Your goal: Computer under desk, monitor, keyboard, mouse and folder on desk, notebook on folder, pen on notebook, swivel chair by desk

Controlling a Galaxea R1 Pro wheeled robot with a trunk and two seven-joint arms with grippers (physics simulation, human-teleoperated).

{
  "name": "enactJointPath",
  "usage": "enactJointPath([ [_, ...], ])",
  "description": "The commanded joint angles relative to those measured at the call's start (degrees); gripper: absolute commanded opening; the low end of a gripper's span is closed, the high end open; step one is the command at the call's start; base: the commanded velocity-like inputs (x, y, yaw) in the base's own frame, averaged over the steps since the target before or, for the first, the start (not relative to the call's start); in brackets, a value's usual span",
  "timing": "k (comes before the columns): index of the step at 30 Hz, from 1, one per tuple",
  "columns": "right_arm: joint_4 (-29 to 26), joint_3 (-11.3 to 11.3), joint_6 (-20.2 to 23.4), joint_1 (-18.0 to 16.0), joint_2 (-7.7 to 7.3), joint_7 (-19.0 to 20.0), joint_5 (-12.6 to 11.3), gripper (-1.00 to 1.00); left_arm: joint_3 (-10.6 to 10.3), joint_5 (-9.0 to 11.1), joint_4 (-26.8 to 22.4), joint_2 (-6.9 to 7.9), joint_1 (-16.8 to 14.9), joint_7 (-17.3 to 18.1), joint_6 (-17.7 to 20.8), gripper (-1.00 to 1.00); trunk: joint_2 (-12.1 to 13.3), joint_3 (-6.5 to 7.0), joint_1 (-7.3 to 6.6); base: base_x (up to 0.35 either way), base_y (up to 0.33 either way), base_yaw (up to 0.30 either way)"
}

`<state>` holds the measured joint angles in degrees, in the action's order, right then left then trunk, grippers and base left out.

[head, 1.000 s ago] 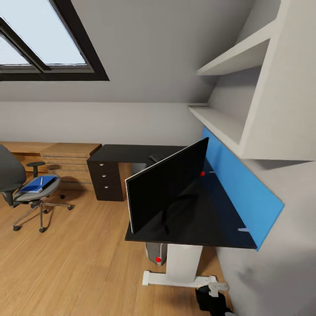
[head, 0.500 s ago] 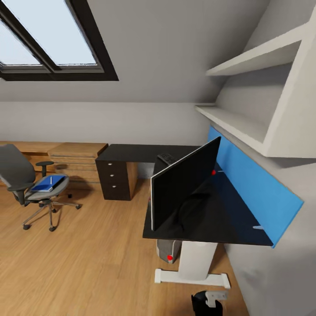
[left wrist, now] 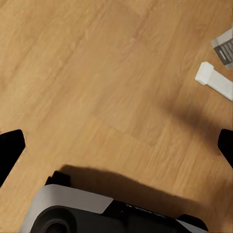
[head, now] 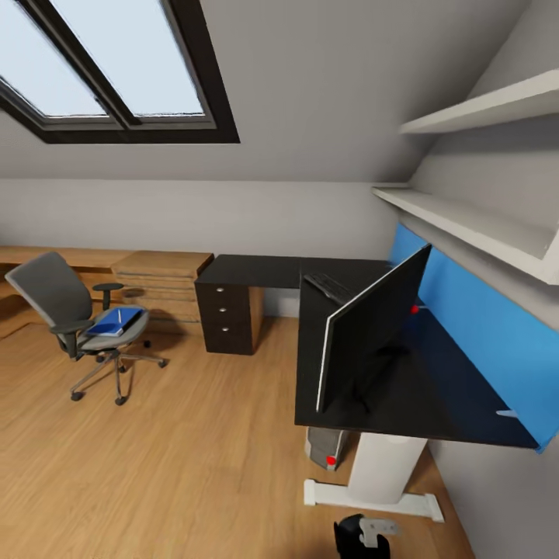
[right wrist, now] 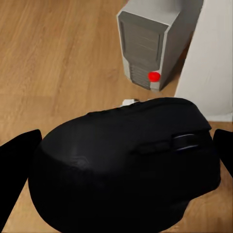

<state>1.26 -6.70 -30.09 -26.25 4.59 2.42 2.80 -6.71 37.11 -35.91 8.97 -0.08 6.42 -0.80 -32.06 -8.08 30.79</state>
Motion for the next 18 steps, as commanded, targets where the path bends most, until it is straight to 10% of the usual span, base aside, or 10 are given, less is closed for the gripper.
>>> enactJointPath([
  [1,0.1,-0.5,-1.3,0.1,0.03,0.2,0.3,-1.0,-0.3,0.6,0.0,0.08,0.0,0.0,-0.1,1.0,-0.1,-0.09,0.04,0.18,0.309,0.244],
  [18,0.1,-0.5,-2.5,0.6,0.24,0.1,0.3,-1.0,-0.4,0.6,0.0,-0.45,0.0,0.0,-0.8,1.0,-0.1,-0.21,0.04,0.108,0.145,0.251],
])
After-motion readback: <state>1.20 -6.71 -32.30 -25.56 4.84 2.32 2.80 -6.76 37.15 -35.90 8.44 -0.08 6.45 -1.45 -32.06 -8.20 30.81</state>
